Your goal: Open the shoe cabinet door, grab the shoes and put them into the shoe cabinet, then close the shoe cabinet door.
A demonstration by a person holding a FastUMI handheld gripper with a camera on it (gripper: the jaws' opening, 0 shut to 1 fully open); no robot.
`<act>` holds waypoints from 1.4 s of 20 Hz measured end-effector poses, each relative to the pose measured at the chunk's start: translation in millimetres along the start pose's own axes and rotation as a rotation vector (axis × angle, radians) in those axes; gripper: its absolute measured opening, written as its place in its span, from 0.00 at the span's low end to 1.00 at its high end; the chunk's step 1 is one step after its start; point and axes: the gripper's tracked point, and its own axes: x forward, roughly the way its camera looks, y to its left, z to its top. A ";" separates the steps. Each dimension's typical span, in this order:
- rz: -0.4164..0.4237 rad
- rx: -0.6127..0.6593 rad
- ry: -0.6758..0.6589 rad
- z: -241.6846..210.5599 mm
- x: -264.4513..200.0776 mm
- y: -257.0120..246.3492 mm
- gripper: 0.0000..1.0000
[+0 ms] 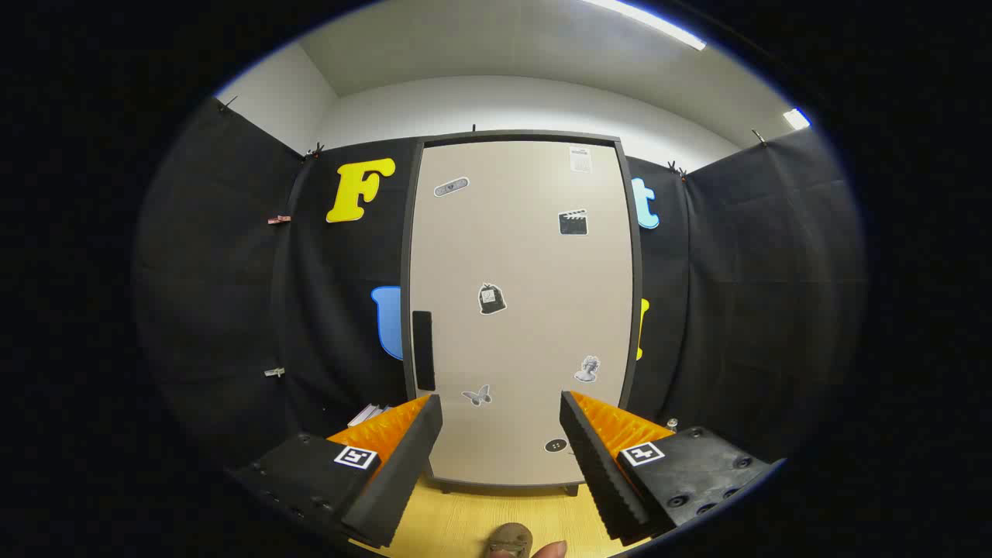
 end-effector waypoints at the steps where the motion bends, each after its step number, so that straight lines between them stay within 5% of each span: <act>1: 0.000 -0.003 0.001 -0.6 0.3 1.3 0.98; 10: 0.002 0.054 -0.001 3.1 16.4 14.9 0.98; 19: -0.012 -0.018 -0.002 1.1 34.6 27.3 0.98; 28: 0.033 0.015 -0.029 11.9 95.9 81.5 0.98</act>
